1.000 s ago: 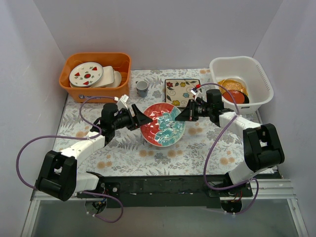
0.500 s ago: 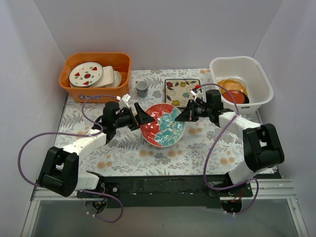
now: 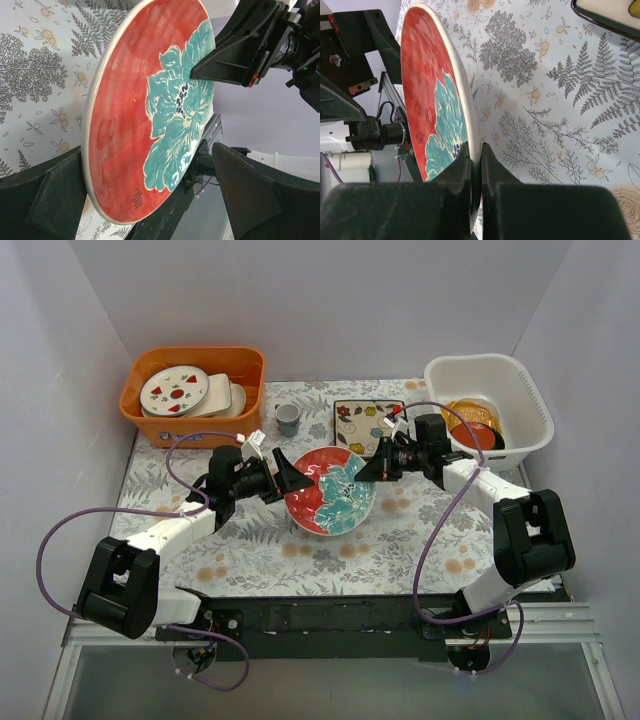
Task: Place the plates into the plastic bin on the countertop
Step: Place the plate in the plastic bin, then move the plate to the center of the board, then pick up the plate at the center of the board.
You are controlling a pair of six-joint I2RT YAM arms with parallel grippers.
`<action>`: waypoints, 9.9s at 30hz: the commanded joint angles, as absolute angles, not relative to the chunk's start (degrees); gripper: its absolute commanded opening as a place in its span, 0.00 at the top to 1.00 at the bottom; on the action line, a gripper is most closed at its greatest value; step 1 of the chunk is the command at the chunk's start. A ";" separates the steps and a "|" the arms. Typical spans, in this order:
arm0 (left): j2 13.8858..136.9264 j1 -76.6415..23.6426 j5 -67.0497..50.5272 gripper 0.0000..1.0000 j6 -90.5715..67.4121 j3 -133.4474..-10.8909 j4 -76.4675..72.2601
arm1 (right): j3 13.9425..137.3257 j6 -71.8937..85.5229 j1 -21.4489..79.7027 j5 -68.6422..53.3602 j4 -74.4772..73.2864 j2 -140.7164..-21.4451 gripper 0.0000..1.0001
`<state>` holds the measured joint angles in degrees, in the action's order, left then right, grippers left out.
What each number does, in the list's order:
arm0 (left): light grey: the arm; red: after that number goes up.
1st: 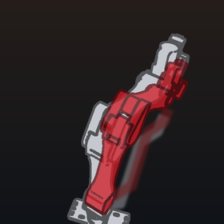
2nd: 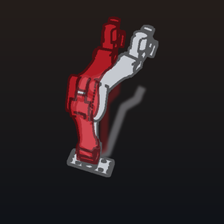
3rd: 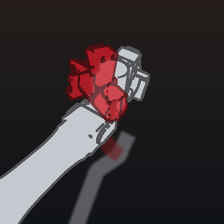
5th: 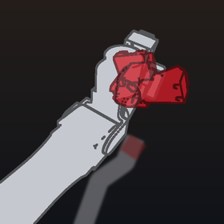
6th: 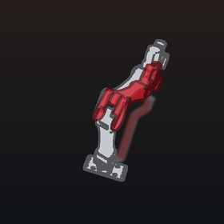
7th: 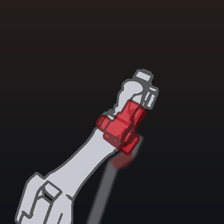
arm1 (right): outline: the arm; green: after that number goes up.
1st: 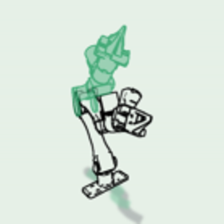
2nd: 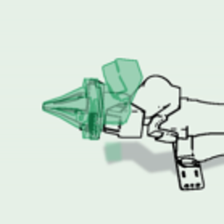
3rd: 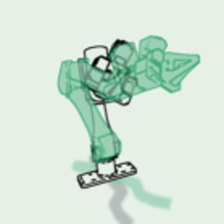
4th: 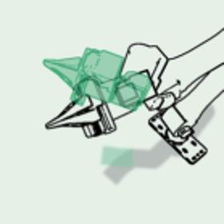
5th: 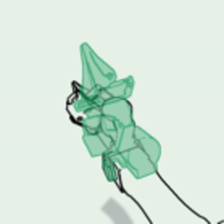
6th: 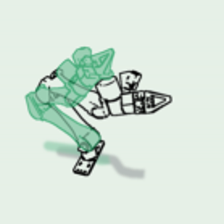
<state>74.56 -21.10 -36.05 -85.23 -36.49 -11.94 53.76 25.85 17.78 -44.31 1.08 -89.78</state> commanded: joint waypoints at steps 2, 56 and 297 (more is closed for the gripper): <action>72.51 -21.27 -39.28 0.02 -85.08 -38.94 -16.43 | 60.55 24.08 17.49 -42.19 -1.65 -90.17 0.99; 77.87 -21.27 -42.36 0.02 -85.34 -40.16 -16.88 | 73.56 32.17 -12.65 -41.14 3.69 -84.38 0.99; 86.22 -29.00 -23.47 1.00 -85.16 -42.54 -17.75 | 39.02 31.38 8.53 -29.62 5.01 -72.95 0.36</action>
